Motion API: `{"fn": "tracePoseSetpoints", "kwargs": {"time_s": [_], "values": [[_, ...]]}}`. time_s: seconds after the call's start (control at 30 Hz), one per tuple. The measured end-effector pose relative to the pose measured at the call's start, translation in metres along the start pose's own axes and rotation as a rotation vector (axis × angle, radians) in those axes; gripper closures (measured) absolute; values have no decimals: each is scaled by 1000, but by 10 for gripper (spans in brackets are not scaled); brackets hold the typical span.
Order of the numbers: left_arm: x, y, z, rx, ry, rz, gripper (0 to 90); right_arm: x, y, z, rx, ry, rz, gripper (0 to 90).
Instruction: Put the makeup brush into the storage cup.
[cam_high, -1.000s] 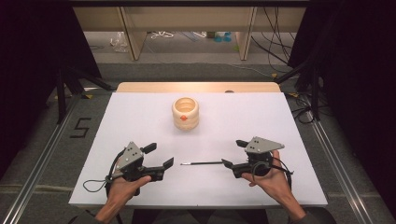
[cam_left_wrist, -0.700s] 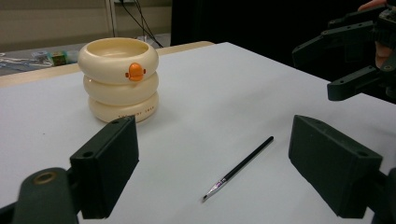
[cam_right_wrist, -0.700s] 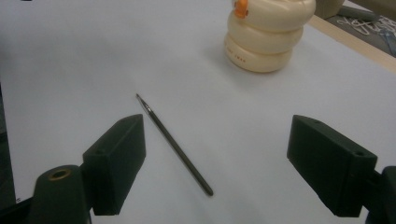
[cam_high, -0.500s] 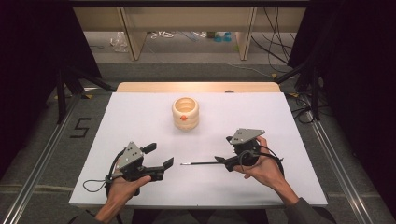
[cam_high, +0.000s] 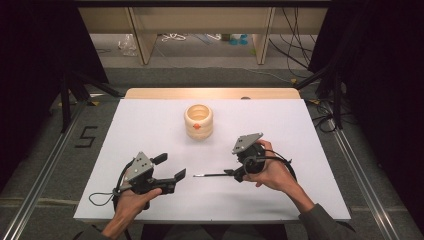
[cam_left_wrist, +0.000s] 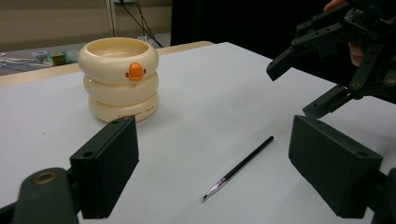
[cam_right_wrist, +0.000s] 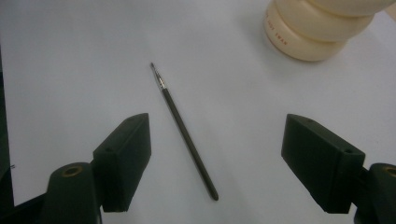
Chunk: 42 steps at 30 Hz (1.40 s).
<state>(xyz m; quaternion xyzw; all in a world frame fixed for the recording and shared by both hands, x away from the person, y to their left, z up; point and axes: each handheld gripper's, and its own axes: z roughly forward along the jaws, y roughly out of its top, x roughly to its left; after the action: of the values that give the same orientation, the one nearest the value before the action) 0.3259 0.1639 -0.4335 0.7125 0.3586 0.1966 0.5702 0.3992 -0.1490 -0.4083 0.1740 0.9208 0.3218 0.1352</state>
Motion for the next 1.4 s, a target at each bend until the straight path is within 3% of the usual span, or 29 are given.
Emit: {"fn": "tracePoseSetpoints", "kwargs": {"time_s": [0.2,0.6,1.07,1.4], "values": [[1,0,0,-6,-9,3,155,-2,9,11,30,29,-13,261],[1,0,-1,5,0,7,155,0,26,38,128,107,-93,310],[1,1,-1,5,-3,10,155,-1,33,68,228,155,-97,355],[1,1,-1,4,-4,8,155,1,39,80,267,185,-124,386]]}}
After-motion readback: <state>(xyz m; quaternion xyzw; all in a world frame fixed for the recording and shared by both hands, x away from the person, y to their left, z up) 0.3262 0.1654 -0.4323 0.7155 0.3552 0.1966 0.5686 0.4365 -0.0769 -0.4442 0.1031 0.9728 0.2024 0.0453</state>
